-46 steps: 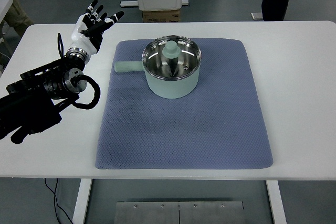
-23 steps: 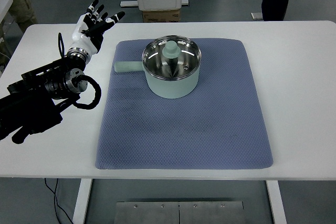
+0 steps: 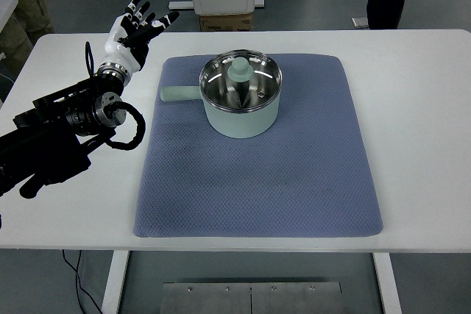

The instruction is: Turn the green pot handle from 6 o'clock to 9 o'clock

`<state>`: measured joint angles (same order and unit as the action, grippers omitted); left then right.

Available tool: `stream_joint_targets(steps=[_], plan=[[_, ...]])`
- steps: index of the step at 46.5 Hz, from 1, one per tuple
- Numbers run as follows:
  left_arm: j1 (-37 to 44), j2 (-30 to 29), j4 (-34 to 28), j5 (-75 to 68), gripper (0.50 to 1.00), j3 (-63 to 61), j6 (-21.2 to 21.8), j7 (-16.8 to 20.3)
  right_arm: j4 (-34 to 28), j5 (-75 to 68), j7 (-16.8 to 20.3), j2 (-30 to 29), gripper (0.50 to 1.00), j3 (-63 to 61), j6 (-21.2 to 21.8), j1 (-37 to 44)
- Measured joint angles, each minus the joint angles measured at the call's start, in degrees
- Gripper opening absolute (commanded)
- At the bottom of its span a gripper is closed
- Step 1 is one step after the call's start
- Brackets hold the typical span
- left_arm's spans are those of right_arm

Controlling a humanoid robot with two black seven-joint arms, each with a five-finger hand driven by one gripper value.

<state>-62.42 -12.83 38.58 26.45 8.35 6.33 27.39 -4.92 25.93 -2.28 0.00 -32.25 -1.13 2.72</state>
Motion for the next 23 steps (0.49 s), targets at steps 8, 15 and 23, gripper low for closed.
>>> stream_joint_targets(steps=[8, 15, 23], plan=[[0.3, 0.0, 0.0, 0.0, 1.0, 0.0, 0.0, 0.0, 0.0, 0.1, 0.0, 0.0, 1.0, 0.0, 0.1, 0.0], [0.6, -0.1, -0.1, -0.6, 1.0, 0.0, -0.1, 0.0, -0.1, 0.0, 0.0, 0.0, 1.0, 0.0, 0.2, 0.0], [0.8, 0.1, -0.1, -0.9, 1.0, 0.0, 0.0, 0.1, 0.0, 0.0, 0.1, 0.0, 1.0, 0.0, 0.2, 0.0]])
